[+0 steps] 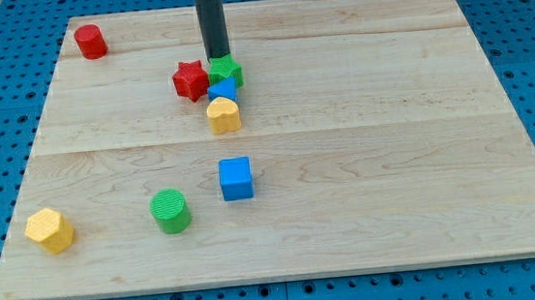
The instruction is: Push blue cube into yellow heart
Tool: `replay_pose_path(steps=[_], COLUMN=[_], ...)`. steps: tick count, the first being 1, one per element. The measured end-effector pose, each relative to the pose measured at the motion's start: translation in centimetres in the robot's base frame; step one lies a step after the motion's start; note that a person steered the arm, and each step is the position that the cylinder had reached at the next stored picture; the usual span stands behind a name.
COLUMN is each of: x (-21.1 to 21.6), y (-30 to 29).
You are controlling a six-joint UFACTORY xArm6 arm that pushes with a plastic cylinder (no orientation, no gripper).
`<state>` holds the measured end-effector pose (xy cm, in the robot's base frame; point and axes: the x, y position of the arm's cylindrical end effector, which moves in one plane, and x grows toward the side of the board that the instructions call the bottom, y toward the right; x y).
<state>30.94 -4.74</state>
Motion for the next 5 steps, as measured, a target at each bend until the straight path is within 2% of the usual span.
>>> replay_pose_path(steps=[1,2,3,4,5], x=[1.8,11.4,22.0,25.2,18.3], y=[10.8,13.9,8.6,2.7,1.3])
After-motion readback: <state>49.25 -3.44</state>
